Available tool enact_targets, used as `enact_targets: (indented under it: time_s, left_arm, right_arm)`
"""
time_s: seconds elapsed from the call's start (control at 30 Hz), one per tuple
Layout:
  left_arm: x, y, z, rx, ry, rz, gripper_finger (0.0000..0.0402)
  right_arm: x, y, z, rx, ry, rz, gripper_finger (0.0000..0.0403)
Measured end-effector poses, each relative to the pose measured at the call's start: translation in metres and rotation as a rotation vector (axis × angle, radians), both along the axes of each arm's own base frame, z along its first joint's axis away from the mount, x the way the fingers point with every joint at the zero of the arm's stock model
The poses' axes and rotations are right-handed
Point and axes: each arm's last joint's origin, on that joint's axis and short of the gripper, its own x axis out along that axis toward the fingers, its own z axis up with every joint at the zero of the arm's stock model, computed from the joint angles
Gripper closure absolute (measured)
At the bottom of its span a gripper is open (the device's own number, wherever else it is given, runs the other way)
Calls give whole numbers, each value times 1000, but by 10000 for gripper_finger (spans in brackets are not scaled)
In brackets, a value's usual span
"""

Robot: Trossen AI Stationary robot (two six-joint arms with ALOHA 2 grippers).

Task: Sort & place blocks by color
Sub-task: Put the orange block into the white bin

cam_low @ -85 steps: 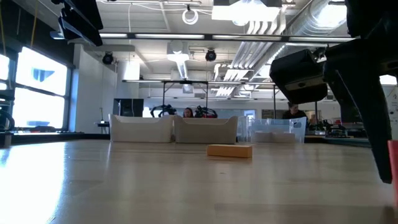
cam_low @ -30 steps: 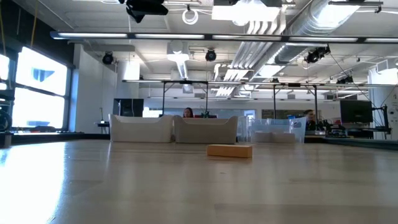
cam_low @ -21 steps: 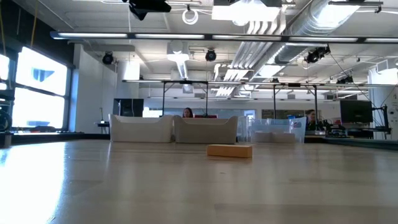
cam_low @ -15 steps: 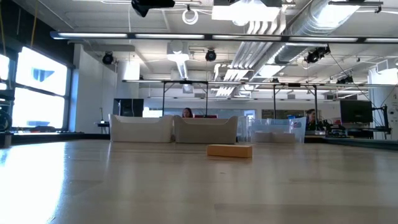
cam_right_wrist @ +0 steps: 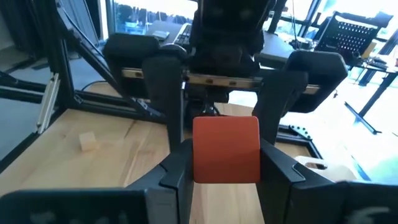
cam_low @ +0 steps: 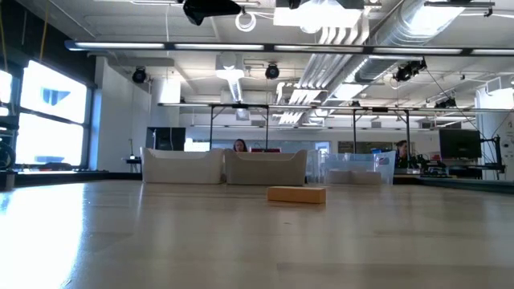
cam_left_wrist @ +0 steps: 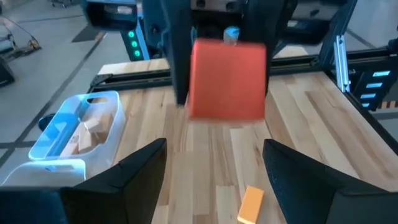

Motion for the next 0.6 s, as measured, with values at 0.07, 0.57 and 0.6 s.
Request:
enact_targets:
  time_s: [0.07,0.57,0.6]
  left_arm:
    - [3,0,-2,0,0,-2,147]
    - [2,1,1,25,-20,35,147]
    - [2,1,1,24,-20,31,147]
  right_arm:
    - [0,0,0,14,2,-3,293]
    - [-1,-1,-8,64,72,-24,293]
    - [-1,-1,-8,66,73,-36,293]
